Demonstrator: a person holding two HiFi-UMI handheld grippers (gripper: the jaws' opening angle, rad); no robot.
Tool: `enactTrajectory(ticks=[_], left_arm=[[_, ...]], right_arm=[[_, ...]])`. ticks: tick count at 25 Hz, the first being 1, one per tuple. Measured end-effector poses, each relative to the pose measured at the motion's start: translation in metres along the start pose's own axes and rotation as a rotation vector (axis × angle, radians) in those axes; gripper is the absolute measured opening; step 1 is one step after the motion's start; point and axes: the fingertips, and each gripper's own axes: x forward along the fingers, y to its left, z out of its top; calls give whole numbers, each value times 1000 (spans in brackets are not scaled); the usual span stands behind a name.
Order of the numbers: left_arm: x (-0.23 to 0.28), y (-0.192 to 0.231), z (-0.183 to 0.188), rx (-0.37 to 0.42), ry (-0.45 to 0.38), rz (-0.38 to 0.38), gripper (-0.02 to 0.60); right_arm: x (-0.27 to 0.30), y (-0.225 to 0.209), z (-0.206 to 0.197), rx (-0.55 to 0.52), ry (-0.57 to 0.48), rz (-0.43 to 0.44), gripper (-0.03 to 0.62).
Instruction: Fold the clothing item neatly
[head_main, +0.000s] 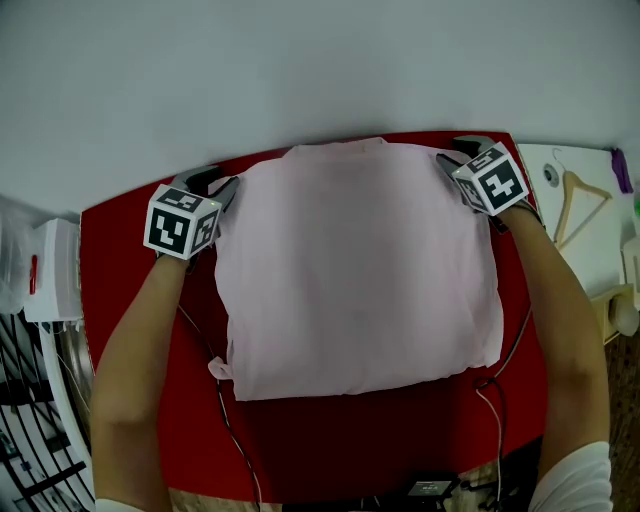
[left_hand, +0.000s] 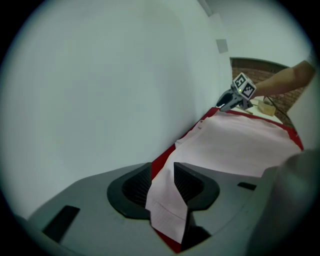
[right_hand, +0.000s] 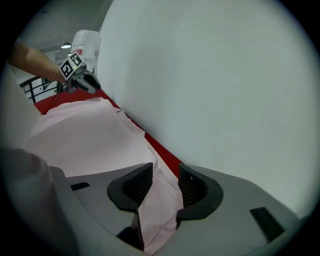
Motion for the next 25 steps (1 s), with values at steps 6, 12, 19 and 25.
enactTrajectory(ticks=[6, 12, 19, 25], left_arm=[[-4, -55, 41, 80, -61, -98, 132], [5, -123, 64, 112, -81, -212, 107], [28, -195, 99, 114, -105, -330, 87], [67, -226, 138, 78, -101, -371, 87]], right_arm=[[-36, 0, -36, 73, -17, -5, 140], [-56, 18, -64, 100, -13, 17, 138], [-75, 43, -86, 89, -27, 67, 137], [-105, 78, -99, 100, -82, 138, 137]])
